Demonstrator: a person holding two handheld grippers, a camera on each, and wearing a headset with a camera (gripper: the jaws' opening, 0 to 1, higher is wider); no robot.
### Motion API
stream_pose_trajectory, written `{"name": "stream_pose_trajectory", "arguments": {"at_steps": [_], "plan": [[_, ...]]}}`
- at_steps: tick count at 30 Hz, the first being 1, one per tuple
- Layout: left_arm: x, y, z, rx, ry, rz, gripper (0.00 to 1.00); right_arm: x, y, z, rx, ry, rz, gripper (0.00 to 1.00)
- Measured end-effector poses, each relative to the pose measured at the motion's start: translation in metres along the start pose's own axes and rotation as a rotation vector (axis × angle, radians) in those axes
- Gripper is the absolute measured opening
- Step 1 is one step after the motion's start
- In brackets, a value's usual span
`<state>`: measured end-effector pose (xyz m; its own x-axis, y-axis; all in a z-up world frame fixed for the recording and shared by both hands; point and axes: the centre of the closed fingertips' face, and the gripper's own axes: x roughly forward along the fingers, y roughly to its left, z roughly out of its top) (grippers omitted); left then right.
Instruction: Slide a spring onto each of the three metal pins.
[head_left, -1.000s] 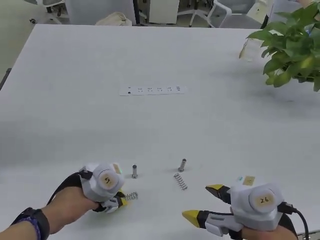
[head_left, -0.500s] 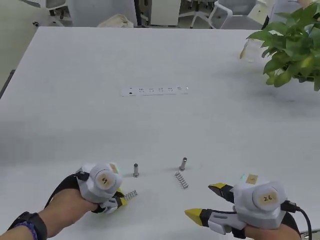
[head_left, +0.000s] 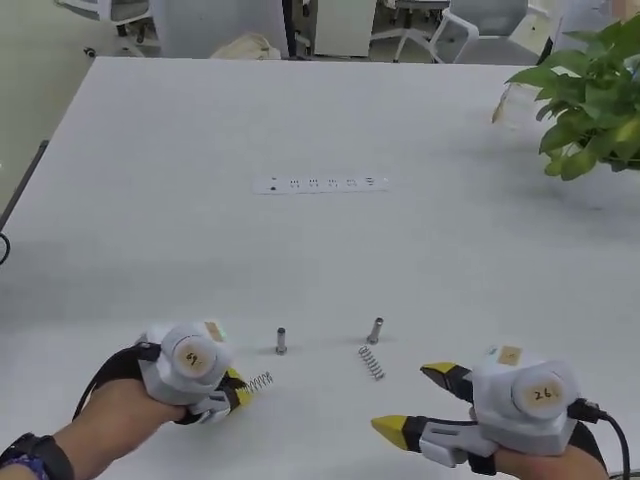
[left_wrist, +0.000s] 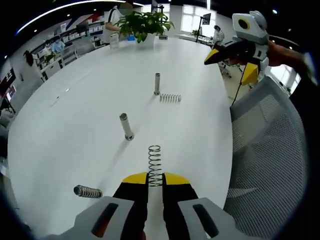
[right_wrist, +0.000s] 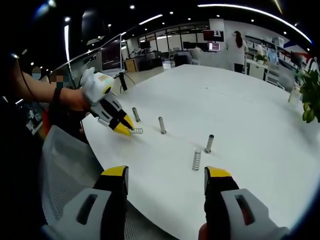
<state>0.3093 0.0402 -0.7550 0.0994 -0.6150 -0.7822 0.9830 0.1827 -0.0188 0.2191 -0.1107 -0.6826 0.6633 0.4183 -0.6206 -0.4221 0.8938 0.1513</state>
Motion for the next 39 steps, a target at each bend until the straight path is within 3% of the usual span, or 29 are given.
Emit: {"name": "stream_pose_trajectory", "arguments": {"at_steps": [14, 28, 39], "plan": [[-0.028, 0.003, 0.013, 0.013, -0.056, 0.042, 0.03, -0.003, 0.001, 0.010, -0.011, -0.018, 0.016, 0.64], [-0.056, 0.004, 0.026, 0.062, -0.093, 0.080, 0.03, 0.000, 0.006, 0.021, -0.042, -0.020, 0.045, 0.64], [-0.068, 0.001, 0.039, 0.102, -0.116, 0.090, 0.03, 0.004, 0.012, 0.030, -0.067, -0.021, 0.078, 0.62]]}}
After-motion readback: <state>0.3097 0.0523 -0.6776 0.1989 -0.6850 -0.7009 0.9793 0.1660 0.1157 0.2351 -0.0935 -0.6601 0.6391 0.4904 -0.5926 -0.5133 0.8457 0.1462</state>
